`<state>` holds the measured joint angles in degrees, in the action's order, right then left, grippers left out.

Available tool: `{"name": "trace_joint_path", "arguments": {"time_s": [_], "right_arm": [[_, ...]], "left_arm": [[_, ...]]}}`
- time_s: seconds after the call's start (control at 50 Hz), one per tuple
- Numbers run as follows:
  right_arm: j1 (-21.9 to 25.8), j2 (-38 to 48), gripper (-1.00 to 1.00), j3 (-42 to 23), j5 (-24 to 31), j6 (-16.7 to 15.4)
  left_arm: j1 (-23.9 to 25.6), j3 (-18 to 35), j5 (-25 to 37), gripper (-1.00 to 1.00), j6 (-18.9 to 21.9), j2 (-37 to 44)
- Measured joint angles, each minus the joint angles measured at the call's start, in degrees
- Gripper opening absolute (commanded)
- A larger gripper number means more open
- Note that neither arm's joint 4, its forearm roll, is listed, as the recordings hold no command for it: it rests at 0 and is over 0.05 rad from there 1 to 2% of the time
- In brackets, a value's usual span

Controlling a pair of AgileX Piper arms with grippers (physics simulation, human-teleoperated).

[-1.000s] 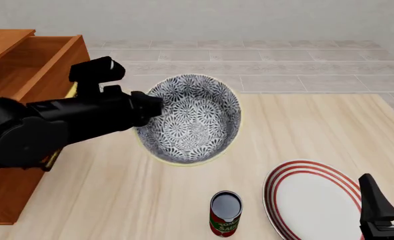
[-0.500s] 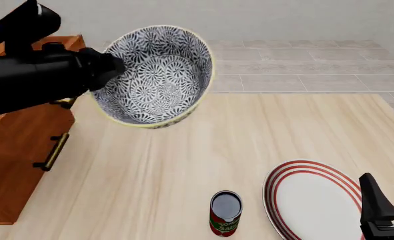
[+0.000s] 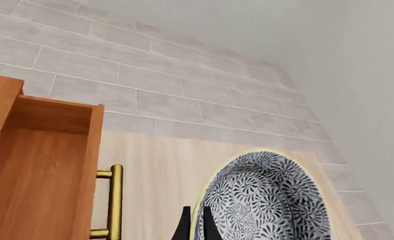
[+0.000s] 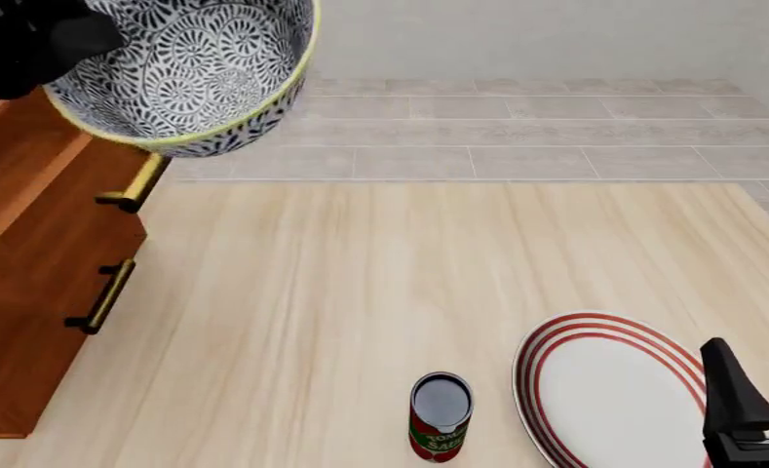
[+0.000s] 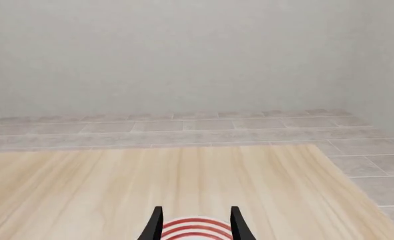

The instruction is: Put the bowl on top of the cabinet.

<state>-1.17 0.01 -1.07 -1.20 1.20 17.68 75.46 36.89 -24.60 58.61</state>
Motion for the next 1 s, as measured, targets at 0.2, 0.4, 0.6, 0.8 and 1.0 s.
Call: {"name": "trace_joint_path", "arguments": {"time_s": [0.2, 0.4, 0.6, 0.8, 1.0], "right_arm": [[-0.1, 0.0, 1.00, 0.0, 0.0, 0.2], [0.0, 0.0, 1.00, 0.1, -0.1, 0.2], [0.1, 0.0, 1.00, 0.1, -0.2, 0.1], [0.1, 0.0, 1.00, 0.1, -0.2, 0.1], [0.2, 0.0, 1.00, 0.2, -0.2, 0.1]], "left_arm": [[-6.5, 3.4, 3.5, -1.00, -0.5, 0.1], [-12.5, 5.8, 6.6, -1.00, 0.1, 0.2], [-17.3, 8.4, 8.9, -1.00, -0.7, 0.8], [-21.4, 9.4, 9.6, -1.00, -1.5, 1.2], [-25.5, 8.2, 8.9, -1.00, -2.7, 1.5]]}}
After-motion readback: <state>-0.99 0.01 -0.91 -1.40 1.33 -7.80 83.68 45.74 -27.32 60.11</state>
